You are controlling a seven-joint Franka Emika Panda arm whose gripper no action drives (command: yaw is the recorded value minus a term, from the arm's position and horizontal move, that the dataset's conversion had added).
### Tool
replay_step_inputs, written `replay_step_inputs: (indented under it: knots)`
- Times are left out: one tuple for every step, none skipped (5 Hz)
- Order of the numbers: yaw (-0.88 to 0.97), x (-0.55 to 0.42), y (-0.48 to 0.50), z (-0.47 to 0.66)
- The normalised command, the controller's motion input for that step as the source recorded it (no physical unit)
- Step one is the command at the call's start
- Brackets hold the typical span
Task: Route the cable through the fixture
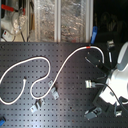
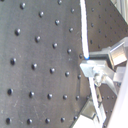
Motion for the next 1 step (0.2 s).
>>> replay_step_inputs:
  knots:
    - [0.14,-0.266,-0.369,-0.03]
